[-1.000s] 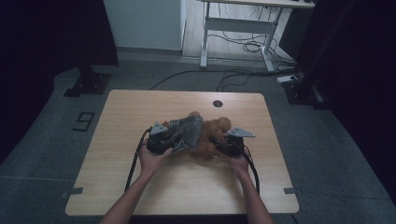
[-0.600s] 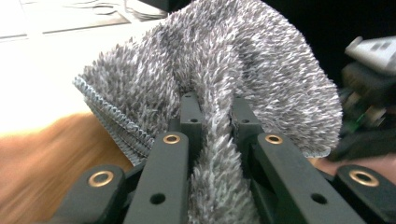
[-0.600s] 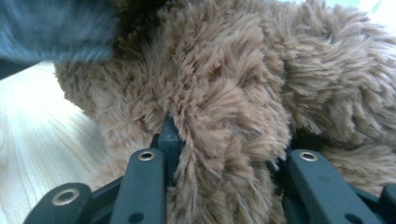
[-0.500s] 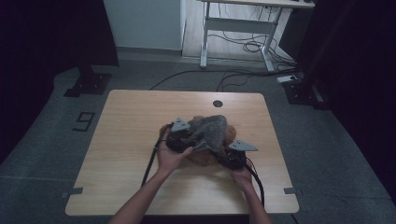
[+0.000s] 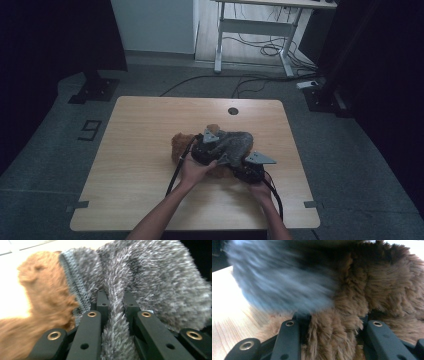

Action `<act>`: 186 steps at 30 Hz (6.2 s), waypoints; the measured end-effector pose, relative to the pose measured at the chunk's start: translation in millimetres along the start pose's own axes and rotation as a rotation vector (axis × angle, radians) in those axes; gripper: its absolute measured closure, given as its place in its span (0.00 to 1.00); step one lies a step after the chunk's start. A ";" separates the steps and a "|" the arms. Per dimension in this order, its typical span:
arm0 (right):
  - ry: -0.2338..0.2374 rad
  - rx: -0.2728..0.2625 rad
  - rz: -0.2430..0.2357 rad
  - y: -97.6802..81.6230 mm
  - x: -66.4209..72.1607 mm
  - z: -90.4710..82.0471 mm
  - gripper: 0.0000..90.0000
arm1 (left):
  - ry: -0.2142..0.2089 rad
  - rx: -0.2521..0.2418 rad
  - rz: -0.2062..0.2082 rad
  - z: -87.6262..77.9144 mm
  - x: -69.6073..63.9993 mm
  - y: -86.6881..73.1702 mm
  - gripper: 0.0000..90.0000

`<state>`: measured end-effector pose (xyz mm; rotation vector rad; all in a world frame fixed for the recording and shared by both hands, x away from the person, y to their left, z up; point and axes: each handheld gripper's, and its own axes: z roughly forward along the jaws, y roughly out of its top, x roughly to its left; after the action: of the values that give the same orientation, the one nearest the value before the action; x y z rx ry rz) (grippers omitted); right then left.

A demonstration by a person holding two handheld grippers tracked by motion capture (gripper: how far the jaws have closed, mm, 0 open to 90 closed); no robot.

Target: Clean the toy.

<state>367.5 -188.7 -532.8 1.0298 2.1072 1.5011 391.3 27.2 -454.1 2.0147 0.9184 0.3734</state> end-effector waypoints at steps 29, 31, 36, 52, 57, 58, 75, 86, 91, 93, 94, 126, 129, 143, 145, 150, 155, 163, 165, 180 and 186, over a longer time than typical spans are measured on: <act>0.028 -0.008 0.022 -0.9 -3.0 -2.3 0.68 | 0.117 -0.066 -0.173 -84.0 96.1 -37.3 0.89; 0.027 -0.007 0.018 -0.8 -2.7 -2.4 0.68 | 0.095 -0.073 -0.147 -78.9 84.5 -24.8 0.89; 0.025 -0.009 0.011 -1.1 -2.2 -2.9 0.68 | 0.021 -0.066 -0.088 -51.9 50.4 4.5 0.89; 0.020 0.000 -0.005 -0.4 -0.5 -3.0 0.68 | 0.013 0.042 -0.034 16.0 14.7 21.7 0.89; 0.019 -0.001 -0.003 -0.7 -0.2 -3.1 0.67 | 0.056 0.045 -0.034 -4.1 33.7 11.0 0.89; 0.020 -0.002 -0.001 -0.8 -0.1 -3.2 0.67 | 0.060 0.041 -0.033 -9.7 38.0 8.7 0.89; 0.030 -0.010 0.021 -2.2 -2.1 -2.8 0.67 | 0.185 0.018 -0.156 -70.4 109.3 -34.5 0.89; 0.039 -0.012 0.030 -3.1 -4.0 -3.3 0.67 | 0.145 0.023 -0.077 -48.1 78.7 -6.6 0.89; 0.041 -0.009 0.027 -3.0 -4.2 -3.7 0.67 | 0.115 0.023 -0.036 -31.5 58.0 -2.1 0.89; 0.040 -0.010 0.028 -3.0 -4.0 -3.6 0.67 | 0.128 0.021 -0.019 -25.4 54.2 -7.4 0.89; 0.040 -0.008 0.026 -3.0 -4.0 -3.7 0.67 | 0.136 0.017 -0.014 -24.1 54.0 -10.3 0.89; 0.050 -0.017 0.049 -4.3 -6.5 -2.7 0.66 | 0.125 -0.063 -0.166 -96.8 99.2 -43.3 0.89; 0.047 -0.018 0.049 -4.4 -6.1 -2.7 0.66 | 0.080 -0.097 -0.099 -95.5 73.1 -18.8 0.89; 0.037 -0.019 0.044 -4.9 -4.0 -3.8 0.66 | -0.002 0.045 0.060 27.4 -16.1 46.9 0.89; 0.033 -0.017 0.040 -4.8 -3.2 -3.9 0.66 | 0.021 0.074 0.077 41.0 -18.6 41.8 0.89; 0.027 -0.012 0.033 -4.6 -3.0 -3.8 0.66 | 0.017 0.067 0.026 37.1 -4.0 35.4 0.89; 0.023 -0.012 0.026 -4.2 -1.9 -3.9 0.66 | 0.079 0.076 0.001 17.9 22.0 22.6 0.89; 0.026 -0.007 0.009 -2.9 0.3 -3.4 0.66 | 0.031 -0.011 -0.040 -16.0 41.4 0.7 0.89; 0.027 -0.007 0.008 -2.8 0.0 -3.3 0.66 | 0.039 -0.022 -0.037 -22.8 43.8 -1.2 0.89; 0.030 -0.004 0.023 -3.5 -3.1 -3.9 0.66 | 0.183 0.018 -0.195 -66.2 119.2 -48.4 0.89; 0.033 -0.006 0.029 -4.2 -4.8 -3.6 0.66 | 0.174 -0.025 -0.194 -73.3 115.3 -43.9 0.89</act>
<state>366.9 -195.4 -535.9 1.0445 2.1173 1.5469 408.5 169.6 -456.1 1.8719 1.2005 0.4542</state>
